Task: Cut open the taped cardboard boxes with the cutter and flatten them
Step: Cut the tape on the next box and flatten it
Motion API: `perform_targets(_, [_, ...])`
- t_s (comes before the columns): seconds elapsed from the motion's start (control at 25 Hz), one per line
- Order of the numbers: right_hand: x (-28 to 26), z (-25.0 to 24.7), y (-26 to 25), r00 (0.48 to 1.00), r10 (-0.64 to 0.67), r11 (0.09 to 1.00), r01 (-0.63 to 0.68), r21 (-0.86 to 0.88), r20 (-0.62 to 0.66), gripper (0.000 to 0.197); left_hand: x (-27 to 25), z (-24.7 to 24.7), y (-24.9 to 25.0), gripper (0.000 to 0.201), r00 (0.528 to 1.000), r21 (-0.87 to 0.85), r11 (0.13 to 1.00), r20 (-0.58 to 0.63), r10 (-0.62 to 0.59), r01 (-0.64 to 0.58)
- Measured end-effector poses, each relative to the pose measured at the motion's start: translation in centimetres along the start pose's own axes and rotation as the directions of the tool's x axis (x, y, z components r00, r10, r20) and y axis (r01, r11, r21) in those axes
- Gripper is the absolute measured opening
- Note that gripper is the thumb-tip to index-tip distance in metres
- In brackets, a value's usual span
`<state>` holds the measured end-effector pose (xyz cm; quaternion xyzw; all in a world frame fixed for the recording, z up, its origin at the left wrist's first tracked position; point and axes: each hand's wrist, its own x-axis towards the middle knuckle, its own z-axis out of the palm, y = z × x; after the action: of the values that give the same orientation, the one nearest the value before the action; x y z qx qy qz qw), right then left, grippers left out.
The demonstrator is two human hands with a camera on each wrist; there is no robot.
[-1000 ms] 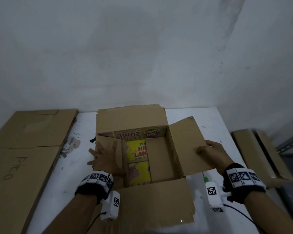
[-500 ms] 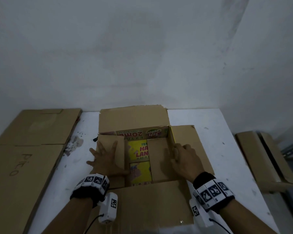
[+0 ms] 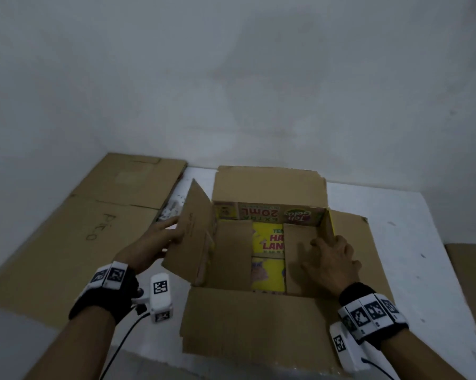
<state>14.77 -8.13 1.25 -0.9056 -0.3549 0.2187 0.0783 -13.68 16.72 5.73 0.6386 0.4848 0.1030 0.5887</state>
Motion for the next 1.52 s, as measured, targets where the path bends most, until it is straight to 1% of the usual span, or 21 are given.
perform_targets(0.08, [0.4, 0.3, -0.3, 1.000, 0.005, 1.000, -0.004, 0.014, -0.014, 0.056, 0.3, -1.8, -1.7, 0.048, 0.989, 0.128, 0.991, -0.150, -0.009, 0.029])
perform_targets(0.12, [0.4, 0.5, -0.3, 1.000, 0.008, 1.000, -0.008, 0.013, -0.017, 0.055, 0.3, -2.3, -2.3, 0.057, 0.983, 0.227, 0.972, -0.182, -0.009, 0.051])
perform_targets(0.2, [0.4, 0.9, -0.3, 1.000, 0.003, 1.000, -0.003, -0.022, -0.017, 0.057, 0.3, -2.5, -3.5, 0.070, 0.986, 0.487, 0.873, -0.162, 0.045, 0.040])
perform_targets(0.24, [0.4, 1.2, -0.2, 1.000, -0.010, 0.999, 0.009, -0.051, -0.017, 0.059, 0.6, -2.1, -4.1, 0.068, 0.989, 0.588, 0.809, -0.126, 0.081, 0.009])
perform_targets(0.32, [0.1, 1.7, 0.1, 0.999, -0.035, 0.996, 0.035, -0.084, -0.001, 0.065, 0.8, -0.1, -4.4, 0.051, 0.994, 0.708, 0.706, -0.069, 0.083, -0.010])
perform_targets(0.4, [-0.1, 2.2, 0.8, 0.998, -0.051, 0.998, 0.053, -0.041, 0.036, 0.071, 1.5, 2.2, -5.3, 0.045, 1.000, 0.700, 0.714, -0.023, 0.011, 0.008])
perform_targets(0.56, [-0.3, 2.0, 1.9, 0.995, -0.094, 0.990, 0.089, 0.111, 0.044, 0.084, 2.9, 5.3, -5.8, 0.068, 0.990, 0.593, 0.795, -0.043, -0.132, 0.132])
perform_targets(0.64, [-0.4, 1.9, 2.2, 0.993, -0.115, 0.978, 0.106, 0.180, 0.040, 0.078, 3.5, 6.0, -5.7, 0.091, 0.982, 0.568, 0.807, -0.004, -0.191, 0.159])
perform_targets(0.72, [-0.6, 2.1, 2.3, 0.989, -0.137, 0.961, 0.121, 0.250, 0.048, 0.064, 4.0, 6.0, -6.2, 0.120, 0.982, 0.608, 0.779, -0.008, -0.186, 0.153])
perform_targets(0.8, [-0.8, 1.5, 2.6, 0.985, -0.172, 0.918, 0.152, 0.367, 0.022, 0.046, 4.4, 5.9, -6.7, 0.126, 0.981, 0.635, 0.759, 0.010, -0.195, 0.144])
perform_targets(0.88, [-1.3, 0.0, 3.7, 0.985, -0.171, 0.821, 0.146, 0.552, -0.006, 0.035, 3.6, 5.8, -6.9, 0.111, 0.977, 0.554, 0.817, 0.027, -0.211, 0.161])
perform_targets(0.96, [-1.9, -0.9, 6.3, 0.981, -0.182, 0.742, 0.183, 0.645, -0.069, 0.042, 1.9, 5.3, -6.9, 0.096, 0.968, 0.346, 0.908, -0.005, -0.249, 0.236])
perform_targets(1.0, [-2.2, -1.1, 8.1, 0.972, -0.226, 0.765, 0.216, 0.607, -0.061, 0.055, 1.2, 4.8, -7.4, 0.088, 0.962, 0.238, 0.933, -0.030, -0.270, 0.269])
perform_targets(1.04, [-2.5, -1.2, 9.7, 0.953, -0.303, 0.814, 0.255, 0.522, 0.006, 0.075, 0.8, 4.2, -8.3, 0.078, 0.960, 0.158, 0.947, -0.051, -0.276, 0.280])
perform_targets(1.12, [-3.0, -1.3, 11.4, 0.883, -0.380, 0.907, 0.296, 0.298, 0.277, 0.108, 0.2, 3.4, -9.7, 0.062, 0.965, 0.129, 0.957, -0.061, -0.254, 0.260])
perform_targets(1.16, [-3.0, -1.1, 11.7, 0.846, -0.382, 0.923, 0.329, 0.199, 0.373, 0.119, -0.1, 3.4, -10.0, 0.059, 0.969, 0.136, 0.959, -0.057, -0.242, 0.247])
perform_targets(1.24, [-3.0, -0.6, 10.7, 0.806, -0.369, 0.919, 0.390, 0.052, 0.463, 0.130, -0.4, 4.0, -10.0, 0.056, 0.969, 0.087, 0.966, -0.071, -0.237, 0.243])
perform_targets(1.32, [-3.2, 0.3, 10.0, 0.828, -0.393, 0.905, 0.426, 0.006, 0.399, 0.115, -0.7, 4.6, -9.7, 0.053, 0.966, 0.005, 0.969, -0.087, -0.245, 0.246])
perform_targets(1.44, [-3.7, 0.6, 9.9, 0.854, -0.488, 0.873, 0.474, 0.117, 0.180, 0.066, -1.0, 4.0, -9.4, 0.056, 0.954, -0.173, 0.951, -0.118, -0.277, 0.254])
perform_targets(1.48, [-3.9, -0.1, 10.0, 0.863, -0.489, 0.872, 0.478, 0.111, 0.127, 0.061, -1.0, 3.5, -9.1, 0.058, 0.948, -0.245, 0.935, -0.124, -0.293, 0.257])
perform_targets(1.52, [-3.5, -0.1, 10.5, 0.858, -0.513, 0.854, 0.509, 0.112, 0.014, 0.066, -0.9, 3.0, -8.6, 0.059, 0.941, -0.322, 0.910, -0.128, -0.314, 0.260])
